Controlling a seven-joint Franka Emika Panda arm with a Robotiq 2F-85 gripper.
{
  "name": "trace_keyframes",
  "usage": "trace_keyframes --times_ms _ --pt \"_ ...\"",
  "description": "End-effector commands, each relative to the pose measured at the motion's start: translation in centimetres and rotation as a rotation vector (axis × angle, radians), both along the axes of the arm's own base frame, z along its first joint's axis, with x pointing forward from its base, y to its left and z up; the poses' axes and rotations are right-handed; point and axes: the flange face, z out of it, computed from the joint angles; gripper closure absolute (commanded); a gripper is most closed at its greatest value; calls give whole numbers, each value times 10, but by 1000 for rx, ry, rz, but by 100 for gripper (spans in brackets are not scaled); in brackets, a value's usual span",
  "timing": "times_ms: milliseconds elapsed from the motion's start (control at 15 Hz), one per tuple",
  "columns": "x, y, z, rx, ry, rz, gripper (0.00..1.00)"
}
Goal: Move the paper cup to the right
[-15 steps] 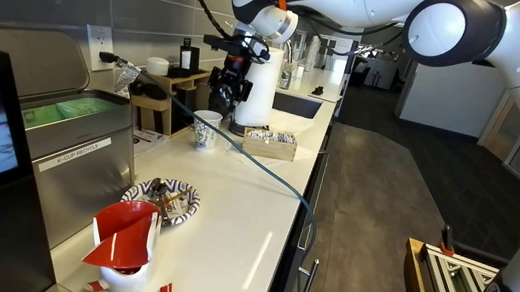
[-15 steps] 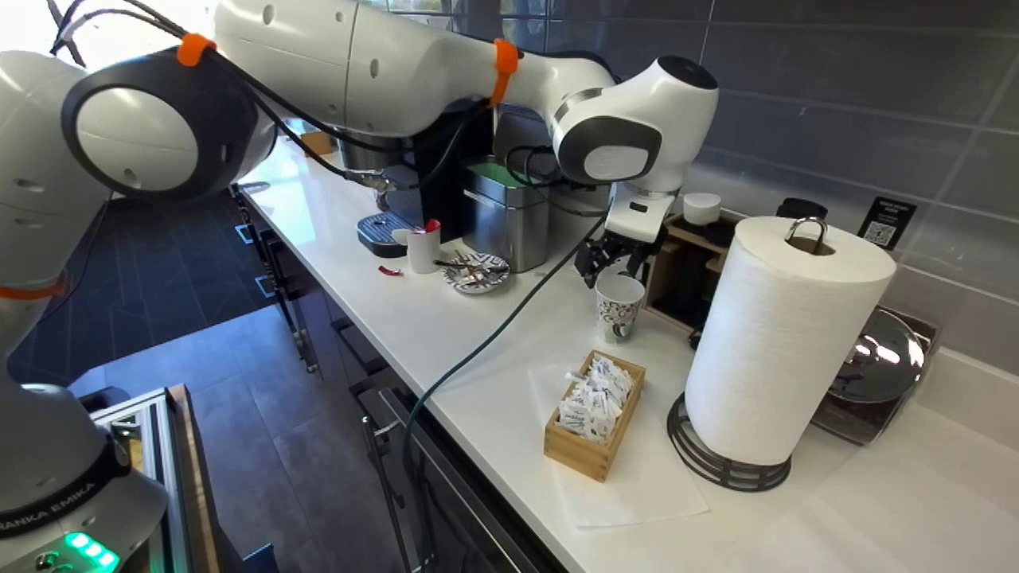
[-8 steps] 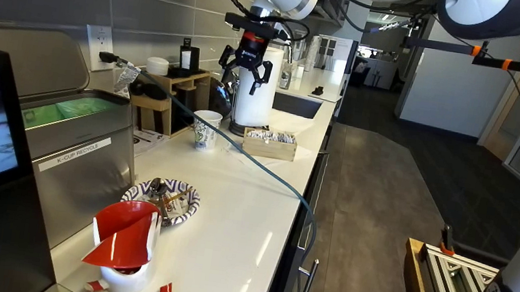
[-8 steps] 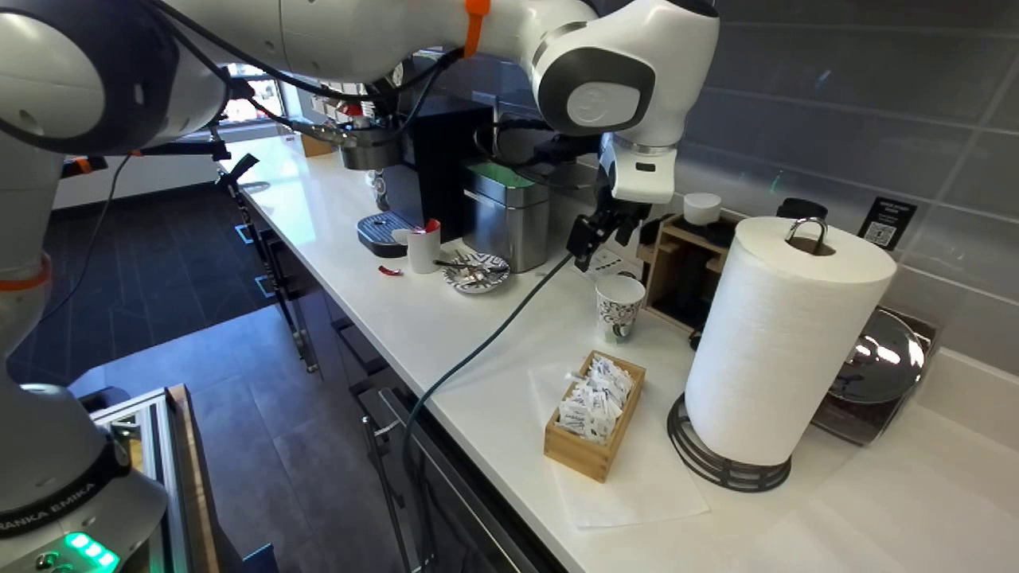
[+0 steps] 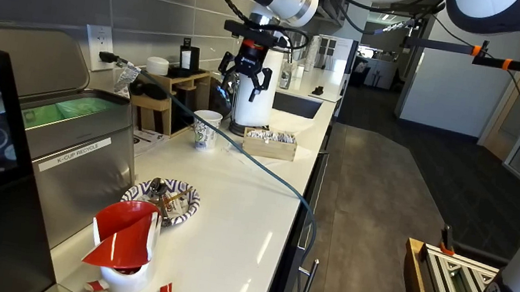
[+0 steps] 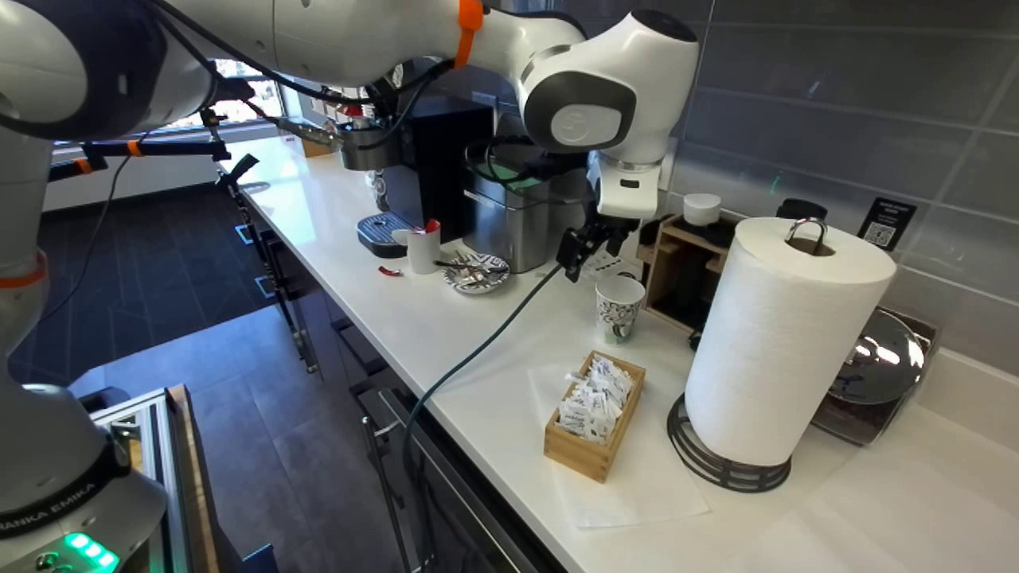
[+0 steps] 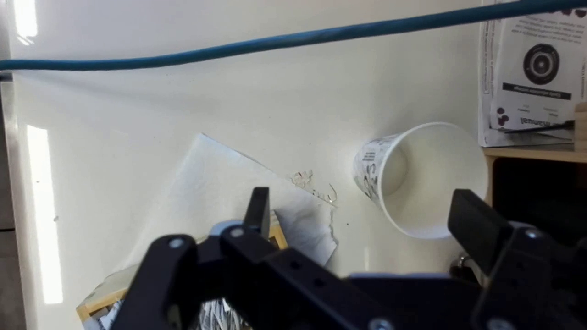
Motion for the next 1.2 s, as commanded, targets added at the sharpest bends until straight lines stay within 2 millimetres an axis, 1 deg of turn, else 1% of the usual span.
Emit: trace_keyframes --times_ms 0,133,267,467,667,800,867,933,1000,1067,1133 --pt "-35 14 -23 6 25 -52 0" --pt "-49 15 -34 19 6 -111 0" --pt "-63 15 -39 1 -30 -178 0" --pt "-91 11 -50 -10 -93 -278 0" --pt "-127 5 -66 12 -162 -363 0" --pt "-158 0 -81 33 -222 -400 0" --pt "-177 -3 -94 24 -208 -390 0" --pt "-136 -6 -82 17 -191 -380 0" --pt "-152 -8 -91 17 -189 -384 0" --pt "-163 -10 -97 17 -186 -386 0" --pt "-169 -10 -98 19 -182 -386 0"
